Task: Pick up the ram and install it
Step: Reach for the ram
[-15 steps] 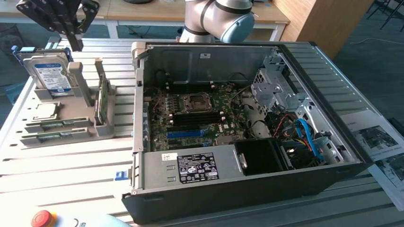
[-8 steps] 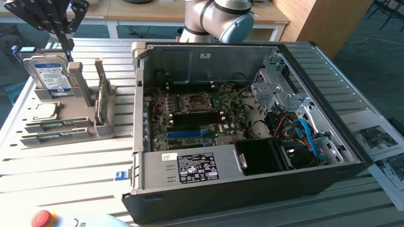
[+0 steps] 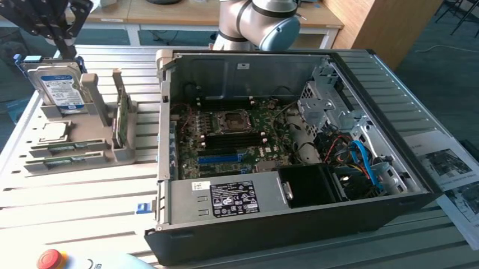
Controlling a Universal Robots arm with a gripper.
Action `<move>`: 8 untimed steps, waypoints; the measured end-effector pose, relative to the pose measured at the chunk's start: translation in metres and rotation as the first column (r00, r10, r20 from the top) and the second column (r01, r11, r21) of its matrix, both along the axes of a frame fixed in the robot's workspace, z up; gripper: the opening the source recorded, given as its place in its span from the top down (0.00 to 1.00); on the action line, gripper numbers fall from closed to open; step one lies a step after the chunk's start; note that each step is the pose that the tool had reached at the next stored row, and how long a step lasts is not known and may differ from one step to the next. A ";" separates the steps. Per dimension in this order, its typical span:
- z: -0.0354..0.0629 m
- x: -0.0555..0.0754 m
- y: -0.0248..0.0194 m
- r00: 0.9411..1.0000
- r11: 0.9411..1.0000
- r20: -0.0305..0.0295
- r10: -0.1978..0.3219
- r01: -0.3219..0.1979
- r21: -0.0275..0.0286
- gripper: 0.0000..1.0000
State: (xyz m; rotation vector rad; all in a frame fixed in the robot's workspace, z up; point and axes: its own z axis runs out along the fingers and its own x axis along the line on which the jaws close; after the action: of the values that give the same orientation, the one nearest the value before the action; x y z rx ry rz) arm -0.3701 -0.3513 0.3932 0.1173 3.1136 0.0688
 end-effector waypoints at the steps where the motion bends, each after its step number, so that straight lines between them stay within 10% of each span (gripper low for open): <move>1: 0.0000 -0.002 0.0002 1.000 1.000 0.000 0.000 0.000 0.000 0.90; 8: 0.0000 -0.004 0.0003 1.000 1.000 0.000 0.000 0.000 0.000 0.90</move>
State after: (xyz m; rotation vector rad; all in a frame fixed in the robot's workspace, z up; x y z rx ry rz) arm -0.3744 -0.3510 0.3932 0.1175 3.1136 0.0688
